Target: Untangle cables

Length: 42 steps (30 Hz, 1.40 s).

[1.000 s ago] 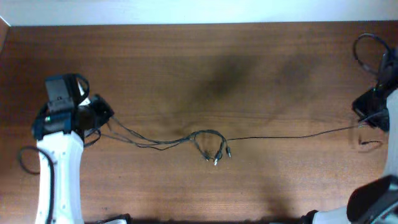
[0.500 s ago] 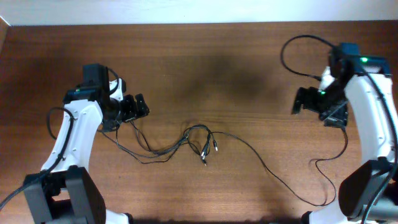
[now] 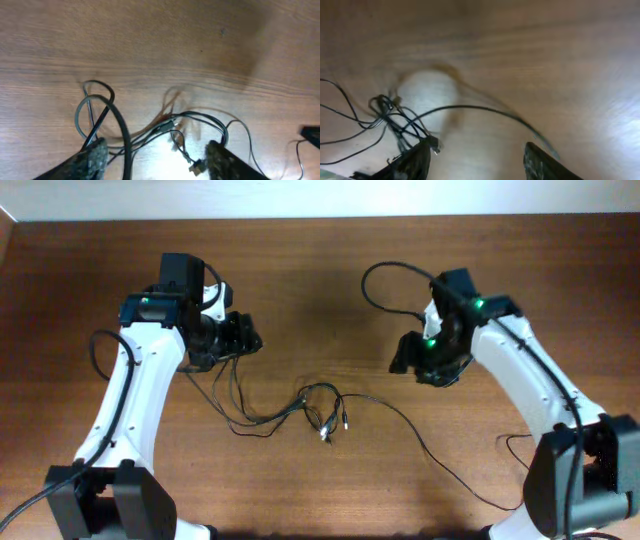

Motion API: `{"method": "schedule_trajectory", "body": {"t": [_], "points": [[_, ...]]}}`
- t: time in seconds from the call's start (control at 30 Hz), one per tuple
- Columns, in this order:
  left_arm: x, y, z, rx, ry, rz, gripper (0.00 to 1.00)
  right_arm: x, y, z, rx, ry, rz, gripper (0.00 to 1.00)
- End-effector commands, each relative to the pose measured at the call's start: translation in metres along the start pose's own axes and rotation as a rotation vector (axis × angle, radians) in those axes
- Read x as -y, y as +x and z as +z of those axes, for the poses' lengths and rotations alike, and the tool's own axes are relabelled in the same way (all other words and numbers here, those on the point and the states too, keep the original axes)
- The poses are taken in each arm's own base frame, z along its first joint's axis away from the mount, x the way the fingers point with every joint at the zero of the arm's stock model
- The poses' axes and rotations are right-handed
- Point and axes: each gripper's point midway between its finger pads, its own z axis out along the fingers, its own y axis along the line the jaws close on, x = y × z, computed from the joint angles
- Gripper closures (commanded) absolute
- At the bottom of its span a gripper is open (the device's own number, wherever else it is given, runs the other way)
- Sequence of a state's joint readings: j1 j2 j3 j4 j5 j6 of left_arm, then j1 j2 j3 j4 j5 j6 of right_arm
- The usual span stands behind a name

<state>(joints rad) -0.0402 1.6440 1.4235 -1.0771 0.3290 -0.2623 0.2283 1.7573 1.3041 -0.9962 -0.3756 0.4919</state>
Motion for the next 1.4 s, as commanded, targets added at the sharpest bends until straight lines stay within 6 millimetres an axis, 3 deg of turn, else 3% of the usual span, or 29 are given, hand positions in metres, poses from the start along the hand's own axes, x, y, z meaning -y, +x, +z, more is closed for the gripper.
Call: {"method": "schedule_trajectory", "body": {"t": [0.0, 0.13, 0.17, 0.27, 0.3, 0.33, 0.37, 0.63, 0.87, 0.93, 1.07, 1.23, 1.3, 1.37], "points": [[0.021, 0.01, 0.011, -0.042, 0.039, -0.021, 0.35, -0.005, 0.018, 0.03, -0.058, -0.069, 0.14, 0.39], [0.047, 0.027, 0.034, -0.106, 0.04, 0.04, 0.3, -0.002, 0.029, 0.057, -0.068, -0.09, 0.282, 0.41], [0.053, 0.031, 0.04, -0.121, 0.038, 0.057, 0.24, -0.002, 0.032, 0.064, -0.067, -0.094, 0.315, 0.42], [0.053, 0.037, 0.056, -0.136, -0.037, 0.023, 0.21, -0.01, 0.035, 0.072, -0.062, -0.125, 0.293, 0.42], [0.056, 0.043, 0.066, -0.165, -0.052, 0.021, 0.21, -0.013, 0.038, 0.073, -0.066, -0.127, 0.287, 0.42], [0.059, 0.049, 0.073, -0.188, -0.058, 0.022, 0.3, -0.015, 0.041, 0.074, -0.074, -0.124, 0.306, 0.42], [0.062, 0.056, 0.083, -0.221, -0.062, 0.018, 0.49, -0.017, 0.043, 0.075, -0.079, -0.12, 0.332, 0.42], [0.058, 0.091, 0.129, -0.405, -0.105, -0.121, 0.43, -0.033, 0.04, 0.081, -0.046, -0.149, 0.322, 0.5], [0.052, 0.098, 0.138, -0.432, -0.131, -0.155, 0.41, -0.048, 0.038, 0.091, 0.042, -0.142, 0.227, 0.55], [0.053, 0.098, 0.138, -0.432, -0.131, -0.154, 0.48, -0.049, 0.04, 0.094, 0.064, -0.118, 0.207, 0.59], [0.056, 0.102, 0.139, -0.437, -0.132, -0.135, 1.0, -0.058, 0.051, 0.099, 0.055, -0.112, 0.169, 0.66], [0.056, 0.102, 0.139, -0.439, -0.121, -0.069, 1.0, -0.068, 0.064, 0.098, -0.024, -0.166, 0.161, 0.65], [0.055, 0.105, 0.138, -0.45, -0.127, -0.072, 0.83, -0.068, 0.064, 0.098, -0.025, -0.165, 0.162, 0.61], [0.052, 0.109, 0.135, -0.467, -0.139, -0.079, 0.55, -0.068, 0.065, 0.098, -0.028, -0.167, 0.162, 0.61]]}}
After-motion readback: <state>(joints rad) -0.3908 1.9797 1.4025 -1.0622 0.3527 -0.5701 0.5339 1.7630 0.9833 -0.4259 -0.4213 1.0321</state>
